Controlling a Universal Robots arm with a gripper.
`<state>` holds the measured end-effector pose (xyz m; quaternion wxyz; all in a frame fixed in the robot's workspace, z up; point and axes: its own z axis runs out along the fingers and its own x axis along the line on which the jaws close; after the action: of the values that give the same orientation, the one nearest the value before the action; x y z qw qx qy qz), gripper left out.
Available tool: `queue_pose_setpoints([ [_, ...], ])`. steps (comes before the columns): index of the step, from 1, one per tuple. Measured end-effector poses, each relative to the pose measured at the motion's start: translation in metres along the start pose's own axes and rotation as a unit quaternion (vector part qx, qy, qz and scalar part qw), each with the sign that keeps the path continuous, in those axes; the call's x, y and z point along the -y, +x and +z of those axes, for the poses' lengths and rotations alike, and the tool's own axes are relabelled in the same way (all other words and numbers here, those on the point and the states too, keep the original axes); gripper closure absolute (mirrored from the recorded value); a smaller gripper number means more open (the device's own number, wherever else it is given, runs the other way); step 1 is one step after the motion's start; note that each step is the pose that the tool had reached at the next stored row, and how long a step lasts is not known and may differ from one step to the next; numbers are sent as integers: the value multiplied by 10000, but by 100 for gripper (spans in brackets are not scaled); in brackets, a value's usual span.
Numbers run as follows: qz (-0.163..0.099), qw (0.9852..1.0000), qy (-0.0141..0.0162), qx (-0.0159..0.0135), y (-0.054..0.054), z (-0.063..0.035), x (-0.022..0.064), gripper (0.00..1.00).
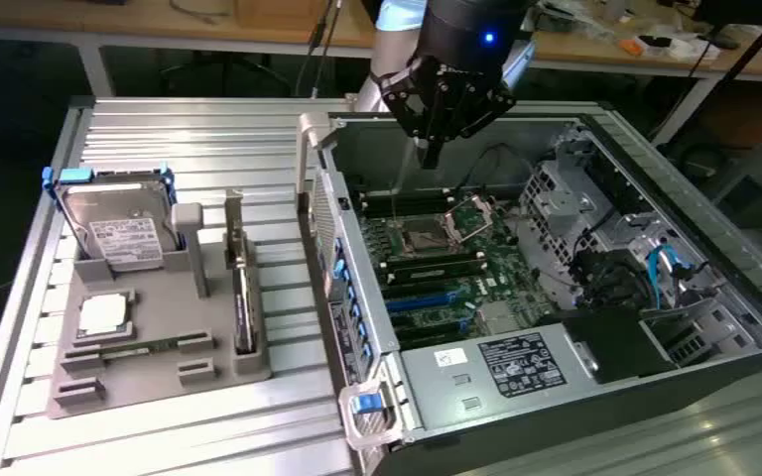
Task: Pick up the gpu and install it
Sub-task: 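Reach for the gpu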
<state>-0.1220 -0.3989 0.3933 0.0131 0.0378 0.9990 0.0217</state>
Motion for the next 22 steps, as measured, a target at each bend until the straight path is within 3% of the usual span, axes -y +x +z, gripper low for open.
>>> queue_pose_setpoints([
  [10, 1, 10000, 0, 0, 5, 0, -1, 89],
  [17, -3, 10000, 0, -4, 87, 0, 6, 89],
  [18, -6, 10000, 1, -5, 116, -1, 9, 89],
  [20, -31, 10000, 0, -5, 398, -2, 30, 89],
  [22, -39, 10000, 0, -6, 554, -4, 42, 89],
])
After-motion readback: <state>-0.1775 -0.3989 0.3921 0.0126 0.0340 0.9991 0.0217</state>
